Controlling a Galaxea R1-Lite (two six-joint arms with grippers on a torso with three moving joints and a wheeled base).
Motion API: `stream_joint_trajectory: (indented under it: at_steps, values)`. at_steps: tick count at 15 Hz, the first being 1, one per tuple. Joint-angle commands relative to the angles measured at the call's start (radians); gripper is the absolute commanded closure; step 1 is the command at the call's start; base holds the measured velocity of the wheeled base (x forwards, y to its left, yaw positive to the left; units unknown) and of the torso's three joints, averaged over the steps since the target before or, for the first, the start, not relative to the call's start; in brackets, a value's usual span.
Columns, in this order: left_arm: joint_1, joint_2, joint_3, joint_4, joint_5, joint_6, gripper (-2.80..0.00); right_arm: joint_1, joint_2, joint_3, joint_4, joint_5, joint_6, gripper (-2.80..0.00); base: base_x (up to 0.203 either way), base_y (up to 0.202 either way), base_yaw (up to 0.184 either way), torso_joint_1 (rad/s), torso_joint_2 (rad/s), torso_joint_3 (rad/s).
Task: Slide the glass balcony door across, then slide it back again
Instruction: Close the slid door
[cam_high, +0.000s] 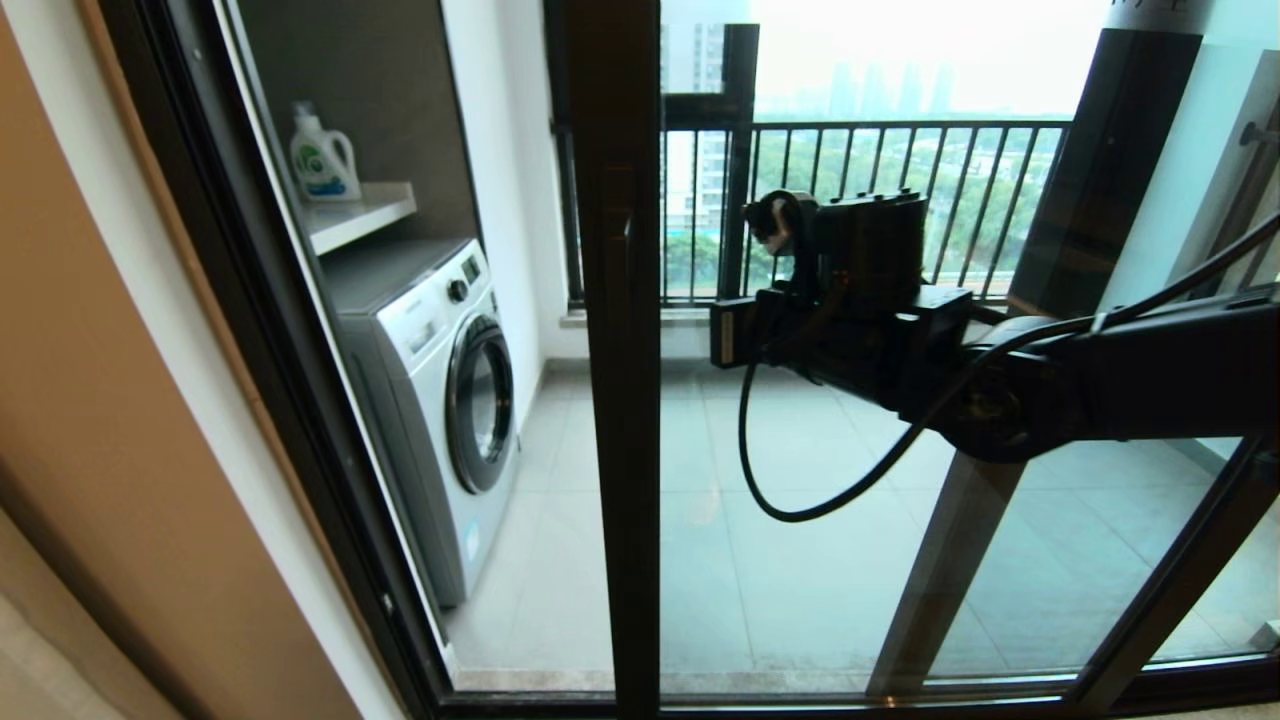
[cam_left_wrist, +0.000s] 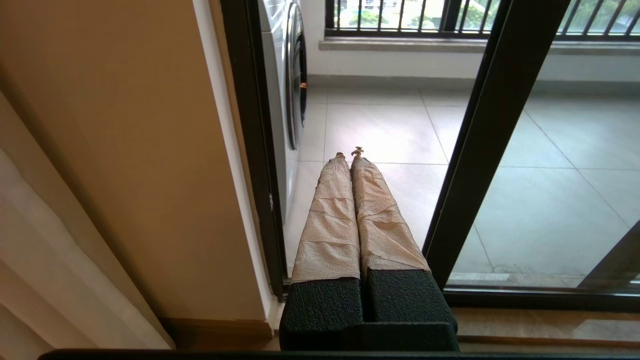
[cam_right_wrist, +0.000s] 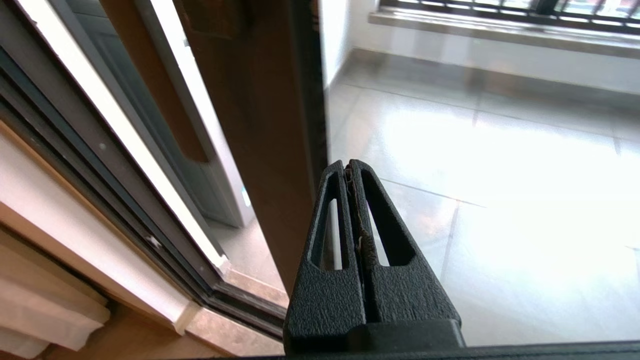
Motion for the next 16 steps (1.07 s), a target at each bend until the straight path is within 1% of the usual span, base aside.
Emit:
stream_joint_trajectory:
  at_steps: [1,6,9,11,12,13,15,16]
  values:
    - [0.0,0.002,0.0,0.0,0.001,0.001,0.0,-0.009,-0.206,0.154,-0.004,-0.026,0.0,0.0,0.0,0.0,0.0,0.0,0.0,0.0]
    - [0.0,0.002,0.0,0.0,0.001,0.0,0.0,-0.013,-0.616,0.449,0.013,-0.132,-0.009,0.0,0.0,0.0,0.0,0.0,0.0,0.0]
    - [0.0,0.002,0.0,0.0,0.001,0.0,0.0,-0.075,-0.897,0.553,0.133,-0.176,-0.031,0.0,0.0,0.0,0.0,0.0,0.0,0.0]
    - [0.0,0.002,0.0,0.0,0.001,0.0,0.0,-0.163,-1.078,0.585,0.274,-0.188,-0.05,0.0,0.0,0.0,0.0,0.0,0.0,0.0]
    - [0.0,0.002,0.0,0.0,0.0,0.0,0.0,-0.211,-1.154,0.595,0.339,-0.192,-0.071,0.0,0.0,0.0,0.0,0.0,0.0,0.0]
    - [0.0,0.002,0.0,0.0,0.001,0.0,0.0,-0.264,-1.227,0.609,0.395,-0.195,-0.108,0.0,0.0,0.0,0.0,0.0,0.0,0.0]
    - [0.0,0.002,0.0,0.0,0.001,0.0,0.0,-0.355,-1.36,0.655,0.453,-0.198,-0.194,0.0,0.0,0.0,0.0,0.0,0.0,0.0]
    - [0.0,0.002,0.0,0.0,0.001,0.0,0.0,-0.418,-1.419,0.689,0.468,-0.198,-0.222,0.0,0.0,0.0,0.0,0.0,0.0,0.0]
